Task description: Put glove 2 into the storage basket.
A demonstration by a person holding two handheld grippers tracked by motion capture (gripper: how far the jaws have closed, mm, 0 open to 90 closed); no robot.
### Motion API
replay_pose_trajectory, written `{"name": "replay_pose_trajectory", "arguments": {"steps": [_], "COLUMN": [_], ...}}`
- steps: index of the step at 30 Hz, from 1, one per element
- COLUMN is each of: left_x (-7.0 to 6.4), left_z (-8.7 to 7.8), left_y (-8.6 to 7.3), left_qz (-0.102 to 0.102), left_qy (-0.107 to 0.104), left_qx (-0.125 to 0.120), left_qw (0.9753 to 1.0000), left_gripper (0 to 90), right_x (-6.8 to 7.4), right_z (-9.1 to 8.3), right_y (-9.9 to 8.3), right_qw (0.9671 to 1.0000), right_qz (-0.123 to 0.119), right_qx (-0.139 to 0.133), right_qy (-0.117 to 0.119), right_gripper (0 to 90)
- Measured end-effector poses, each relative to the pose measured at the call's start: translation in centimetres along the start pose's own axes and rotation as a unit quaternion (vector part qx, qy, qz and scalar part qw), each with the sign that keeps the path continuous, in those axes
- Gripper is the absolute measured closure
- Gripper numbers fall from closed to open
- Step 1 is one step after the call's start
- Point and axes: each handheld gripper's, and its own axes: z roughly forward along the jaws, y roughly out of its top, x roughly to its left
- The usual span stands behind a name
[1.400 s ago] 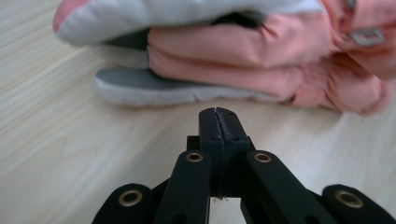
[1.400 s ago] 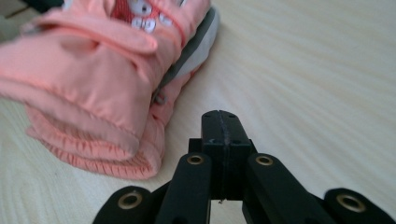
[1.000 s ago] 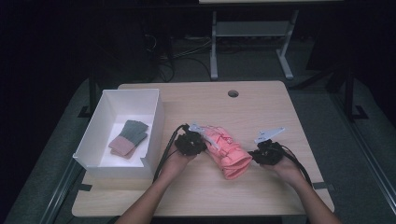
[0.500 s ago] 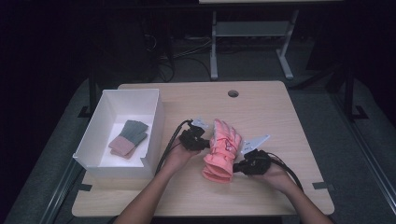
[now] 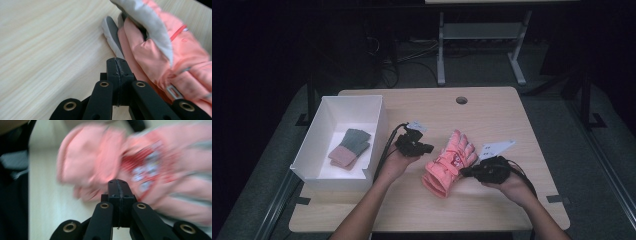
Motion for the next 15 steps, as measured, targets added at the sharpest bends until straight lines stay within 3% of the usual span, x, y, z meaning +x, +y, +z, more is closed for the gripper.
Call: {"name": "replay_pose_trajectory", "arguments": {"steps": [3,7,11,15], "left_x": [0.1,0.0,-0.2,-0.5], "left_z": [-1.2,-1.8,-2.0,-2.1], "left_y": [0.4,0.7,0.8,0.9], "left_qz": [0.002,-0.002,-0.002,-0.002], "left_qy": [0.002,-0.002,-0.006,-0.013], "left_qx": [-0.003,-0.009,-0.002,0.001], "left_qw": [1.0000,1.0000,1.0000,0.9999], "left_gripper": [88.0,83.6,74.5,59.6], "right_x": [-0.9,-2.0,-2.4,-2.4], "right_z": [-0.8,-0.3,1.2,2.8], "right_y": [0.6,1.0,0.7,0.0], "right_qw": [0.9991,0.9981,0.9982,0.9974], "right_qz": [0.014,0.018,0.026,0.032], "right_qx": [-0.026,-0.035,-0.013,0.027], "right_qy": [-0.031,-0.047,-0.053,-0.059], "right_gripper": [90.0,90.0,90.0,90.0]}}
